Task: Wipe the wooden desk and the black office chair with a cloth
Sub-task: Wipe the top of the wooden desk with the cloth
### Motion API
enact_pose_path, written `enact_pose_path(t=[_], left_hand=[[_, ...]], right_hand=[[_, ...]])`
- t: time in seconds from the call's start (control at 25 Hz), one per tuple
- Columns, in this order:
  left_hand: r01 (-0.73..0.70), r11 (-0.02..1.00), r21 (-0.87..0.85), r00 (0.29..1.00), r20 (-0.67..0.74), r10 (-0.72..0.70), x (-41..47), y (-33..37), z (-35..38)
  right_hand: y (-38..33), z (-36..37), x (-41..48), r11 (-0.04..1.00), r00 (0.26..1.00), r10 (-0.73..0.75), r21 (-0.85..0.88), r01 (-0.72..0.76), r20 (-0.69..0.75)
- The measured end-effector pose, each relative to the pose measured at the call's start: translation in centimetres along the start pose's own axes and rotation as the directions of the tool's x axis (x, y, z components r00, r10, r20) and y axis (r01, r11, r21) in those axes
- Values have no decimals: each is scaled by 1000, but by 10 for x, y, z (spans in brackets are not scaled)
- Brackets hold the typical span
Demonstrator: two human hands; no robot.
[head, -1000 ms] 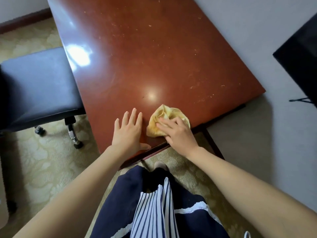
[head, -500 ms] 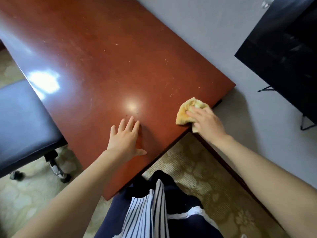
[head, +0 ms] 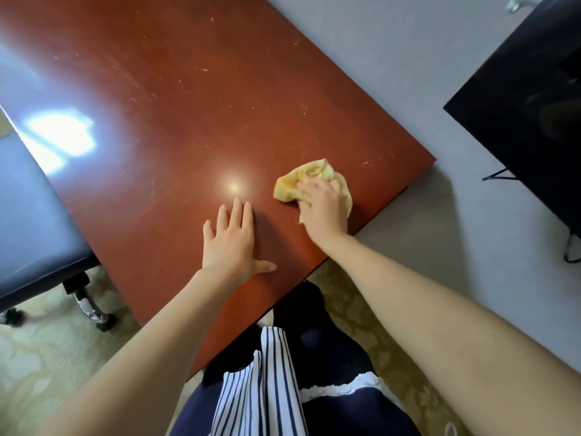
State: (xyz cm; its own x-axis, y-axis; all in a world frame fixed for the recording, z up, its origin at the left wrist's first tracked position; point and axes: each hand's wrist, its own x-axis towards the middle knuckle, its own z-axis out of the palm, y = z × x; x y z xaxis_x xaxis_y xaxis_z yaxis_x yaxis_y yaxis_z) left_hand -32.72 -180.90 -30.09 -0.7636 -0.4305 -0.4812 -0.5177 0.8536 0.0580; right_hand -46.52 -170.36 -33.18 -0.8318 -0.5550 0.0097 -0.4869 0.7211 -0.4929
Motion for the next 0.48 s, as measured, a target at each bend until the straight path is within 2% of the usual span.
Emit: enact_pose_path(t=[0.08,0.12,0.24,0.32,0.48], left_hand=[[26,1000,9,1000,4,-26,10,6,-5],[33,999,24,999,10,-33,15,9,-6],[42,997,57,998,42,-45,27,17,-4],[60,997,47,996,70,-63,31,21,-1],[78,996,33,994,77,-80,34,24,6]], right_hand=[[7,-7,-16,979,972,-204,17,203,117],[15,-14,-23,950,935,-311,27,311,172],[56,-42,-28,837,820,-534,-5,547,208],[84,-60,-23,838,829,-521,-64,542,204],[131,-81,6,953,958,-262,-127,276,118]])
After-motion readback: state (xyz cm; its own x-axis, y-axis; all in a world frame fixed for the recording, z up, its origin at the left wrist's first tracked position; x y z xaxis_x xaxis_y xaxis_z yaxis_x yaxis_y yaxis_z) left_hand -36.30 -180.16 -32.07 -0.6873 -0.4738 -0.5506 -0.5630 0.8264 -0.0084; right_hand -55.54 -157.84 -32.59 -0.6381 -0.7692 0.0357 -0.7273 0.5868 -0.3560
